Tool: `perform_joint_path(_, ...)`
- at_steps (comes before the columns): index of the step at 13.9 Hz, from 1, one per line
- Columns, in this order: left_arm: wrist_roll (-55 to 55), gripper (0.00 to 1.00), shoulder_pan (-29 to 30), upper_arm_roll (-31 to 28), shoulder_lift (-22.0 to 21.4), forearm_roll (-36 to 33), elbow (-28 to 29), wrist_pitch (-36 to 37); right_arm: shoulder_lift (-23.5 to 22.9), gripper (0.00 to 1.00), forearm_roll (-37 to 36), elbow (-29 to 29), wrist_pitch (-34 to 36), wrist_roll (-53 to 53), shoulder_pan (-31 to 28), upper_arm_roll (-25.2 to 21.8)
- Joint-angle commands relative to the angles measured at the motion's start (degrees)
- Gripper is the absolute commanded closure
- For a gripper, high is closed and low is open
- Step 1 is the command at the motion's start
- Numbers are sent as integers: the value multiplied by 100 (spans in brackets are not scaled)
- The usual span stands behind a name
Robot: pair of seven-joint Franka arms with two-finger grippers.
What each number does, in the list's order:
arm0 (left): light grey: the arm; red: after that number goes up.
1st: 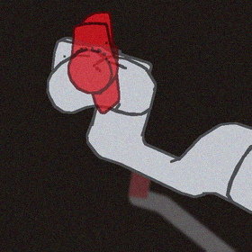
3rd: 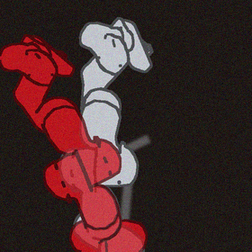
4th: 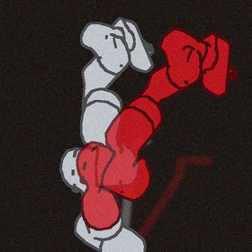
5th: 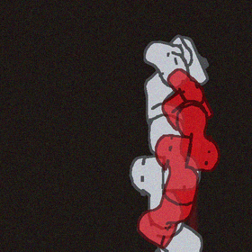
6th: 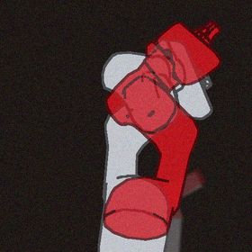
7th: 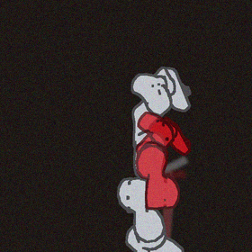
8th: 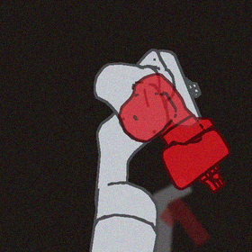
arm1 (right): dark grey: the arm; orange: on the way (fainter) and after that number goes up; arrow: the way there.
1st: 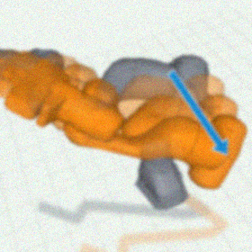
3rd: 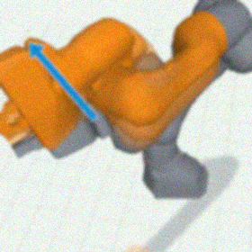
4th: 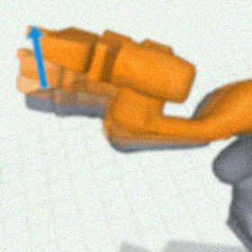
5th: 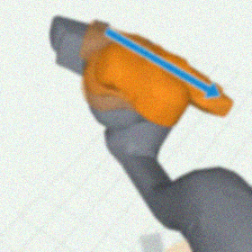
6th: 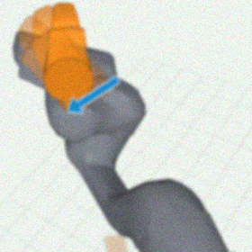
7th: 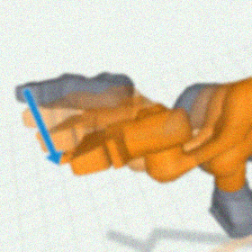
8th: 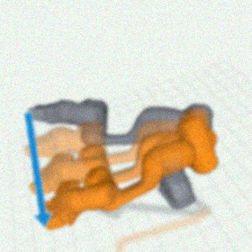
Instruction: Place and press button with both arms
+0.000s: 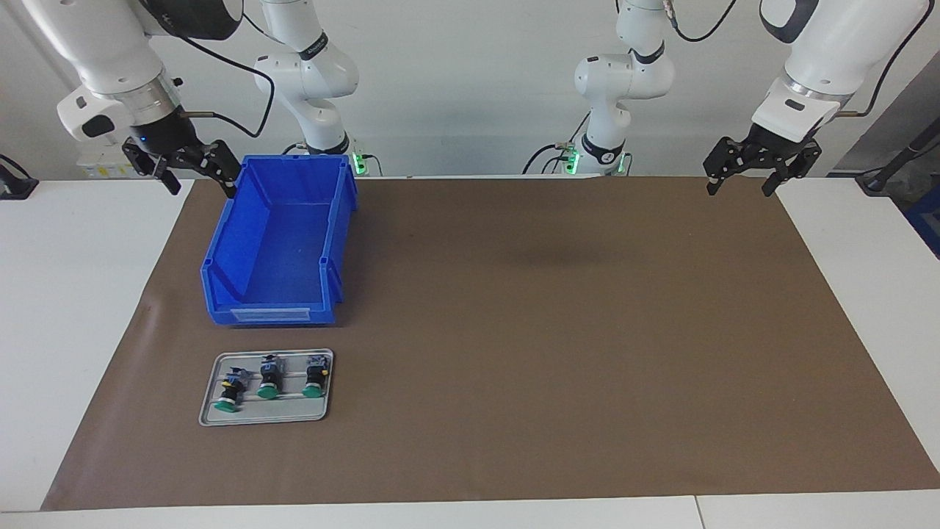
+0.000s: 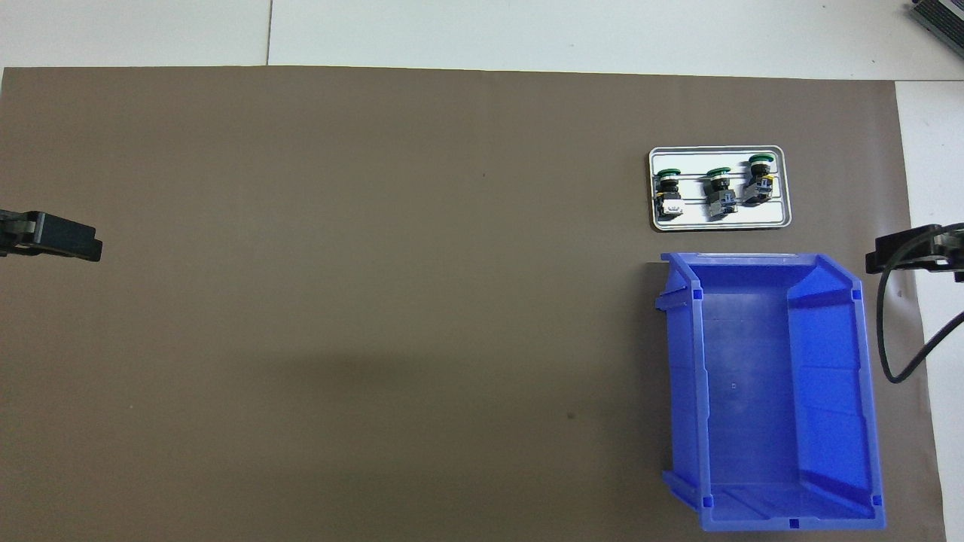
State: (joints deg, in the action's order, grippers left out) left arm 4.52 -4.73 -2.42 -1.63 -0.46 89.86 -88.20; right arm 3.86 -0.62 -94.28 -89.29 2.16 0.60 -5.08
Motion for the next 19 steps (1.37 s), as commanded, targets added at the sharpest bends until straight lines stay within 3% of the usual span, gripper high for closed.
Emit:
perform_joint_path(1, -30, 0, 42, 40, -189, -86, 225, -83, 80, 0, -105, -73, -18, 30, -7, 16)
perform_joint_path(14, -22, 0, 42, 40, -189, -86, 225, -83, 45, 0, -96, -196, -282, 30, -7, 16)
perform_joint_path(17, -22, 0, 42, 40, -189, -86, 225, -83, -314, 0, -26, -126, -658, 13, -33, 16)
perform_joint_path(19, -30, 0, 42, 40, -189, -86, 225, -83, -1006, 0, 1, 346, -791, -31, -77, 16)
